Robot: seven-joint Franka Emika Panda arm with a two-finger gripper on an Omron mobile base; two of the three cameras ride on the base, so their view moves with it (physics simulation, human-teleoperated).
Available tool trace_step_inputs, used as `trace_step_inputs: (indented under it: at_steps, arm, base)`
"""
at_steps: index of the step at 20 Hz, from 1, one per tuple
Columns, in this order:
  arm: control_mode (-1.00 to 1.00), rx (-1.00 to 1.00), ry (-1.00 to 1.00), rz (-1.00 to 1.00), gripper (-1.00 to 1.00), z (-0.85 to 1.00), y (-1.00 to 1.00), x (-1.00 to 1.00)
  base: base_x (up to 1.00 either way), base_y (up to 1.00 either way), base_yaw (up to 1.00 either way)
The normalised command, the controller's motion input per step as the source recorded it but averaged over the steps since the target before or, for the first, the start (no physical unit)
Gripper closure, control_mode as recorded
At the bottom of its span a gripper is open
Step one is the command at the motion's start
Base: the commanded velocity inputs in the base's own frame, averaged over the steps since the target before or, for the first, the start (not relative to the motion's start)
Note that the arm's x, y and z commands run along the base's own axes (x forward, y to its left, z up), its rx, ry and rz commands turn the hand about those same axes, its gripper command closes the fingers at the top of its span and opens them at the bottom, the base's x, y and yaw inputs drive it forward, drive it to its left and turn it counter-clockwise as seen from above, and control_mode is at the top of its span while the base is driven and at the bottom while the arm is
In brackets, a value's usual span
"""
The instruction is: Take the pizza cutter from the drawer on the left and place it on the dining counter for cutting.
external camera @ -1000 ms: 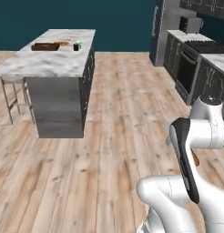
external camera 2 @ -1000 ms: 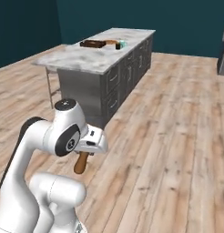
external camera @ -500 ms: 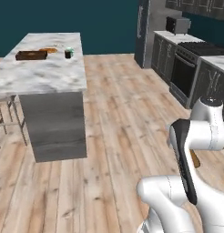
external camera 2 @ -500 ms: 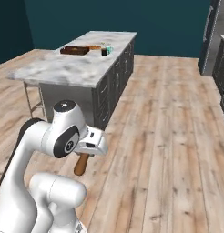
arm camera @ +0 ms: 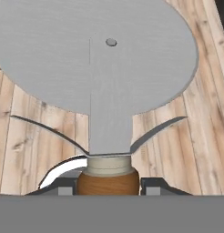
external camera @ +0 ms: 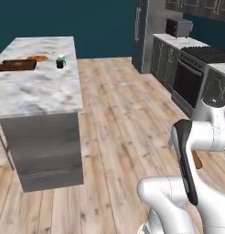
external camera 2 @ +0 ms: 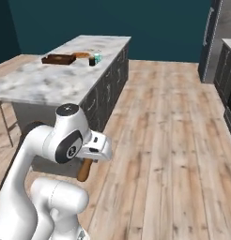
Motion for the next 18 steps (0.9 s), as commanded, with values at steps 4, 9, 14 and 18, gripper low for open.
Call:
trace_step_inputs:
  at_steps: [4, 9, 14, 18]
  arm:
    - [1.0, 0.0, 0.0, 0.0, 1.0, 0.0, 0.0, 0.0]
    - [1.0, 0.0, 0.0, 0.0, 1.0, 0.0, 0.0, 0.0]
    - [1.0, 0.0, 0.0, 0.0, 1.0, 0.0, 0.0, 0.0]
    - [1.0, 0.0, 0.0, 0.0, 1.0, 0.0, 0.0, 0.0]
  base:
    - [1.0, -0.51, -0.02]
    - [1.0, -0.48, 0.0]
    - [0.85, -0.32, 0.0]
    - [0.81, -0.28, 0.0]
